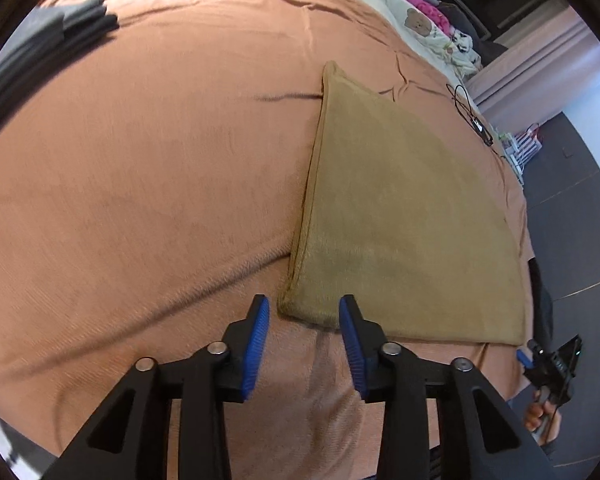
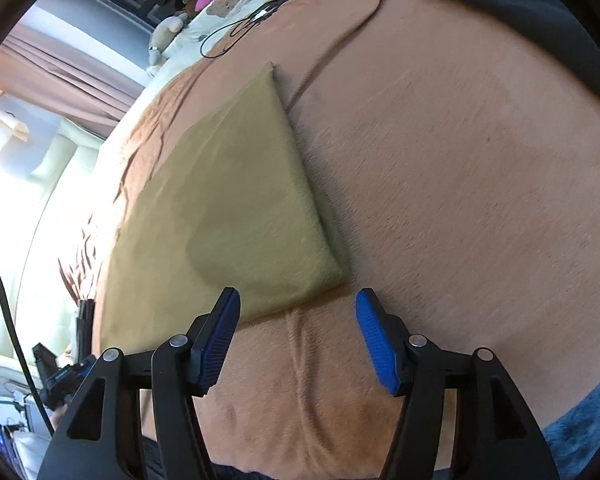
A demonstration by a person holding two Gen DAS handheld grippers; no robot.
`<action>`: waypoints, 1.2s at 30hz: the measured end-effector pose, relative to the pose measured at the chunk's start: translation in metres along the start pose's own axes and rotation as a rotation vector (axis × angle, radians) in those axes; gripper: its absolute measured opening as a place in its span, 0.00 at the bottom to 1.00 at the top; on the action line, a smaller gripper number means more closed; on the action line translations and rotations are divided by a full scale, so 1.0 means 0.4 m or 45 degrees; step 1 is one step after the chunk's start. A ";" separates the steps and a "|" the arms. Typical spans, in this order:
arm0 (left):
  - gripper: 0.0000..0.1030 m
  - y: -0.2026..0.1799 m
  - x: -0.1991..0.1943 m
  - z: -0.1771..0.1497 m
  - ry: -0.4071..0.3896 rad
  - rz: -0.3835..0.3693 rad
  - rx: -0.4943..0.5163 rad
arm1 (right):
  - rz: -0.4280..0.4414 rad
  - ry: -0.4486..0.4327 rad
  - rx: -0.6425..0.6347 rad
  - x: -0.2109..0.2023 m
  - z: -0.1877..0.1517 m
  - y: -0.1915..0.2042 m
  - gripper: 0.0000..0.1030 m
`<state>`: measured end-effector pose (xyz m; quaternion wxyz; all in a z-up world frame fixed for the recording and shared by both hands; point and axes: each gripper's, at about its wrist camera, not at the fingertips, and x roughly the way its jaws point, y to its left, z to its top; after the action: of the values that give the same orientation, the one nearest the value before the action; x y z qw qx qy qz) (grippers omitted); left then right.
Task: Fold small clothes
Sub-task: 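Push both grippers against the folded shirt's side edge to square it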
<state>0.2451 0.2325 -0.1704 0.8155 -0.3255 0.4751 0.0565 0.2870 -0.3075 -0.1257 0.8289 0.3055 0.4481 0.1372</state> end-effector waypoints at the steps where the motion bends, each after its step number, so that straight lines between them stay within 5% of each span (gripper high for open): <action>1: 0.38 0.005 0.002 -0.002 0.010 -0.004 -0.015 | 0.023 0.000 0.024 0.001 0.000 -0.010 0.57; 7: 0.38 0.020 0.018 0.002 0.040 -0.079 -0.094 | 0.147 -0.013 0.188 0.016 0.006 -0.089 0.57; 20: 0.37 0.049 0.053 0.009 0.027 -0.227 -0.277 | 0.183 -0.078 0.222 0.066 0.011 -0.099 0.56; 26: 0.37 0.042 0.020 0.007 -0.007 -0.306 -0.287 | 0.135 -0.074 0.190 0.060 0.014 -0.084 0.25; 36: 0.37 0.023 0.040 0.010 0.030 -0.261 -0.232 | 0.151 -0.042 0.135 0.068 0.007 -0.075 0.23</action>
<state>0.2531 0.2386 -0.1865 0.7785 -0.4456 0.4418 0.0118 0.3032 -0.3181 -0.1613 0.8092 0.3772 0.4221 0.1572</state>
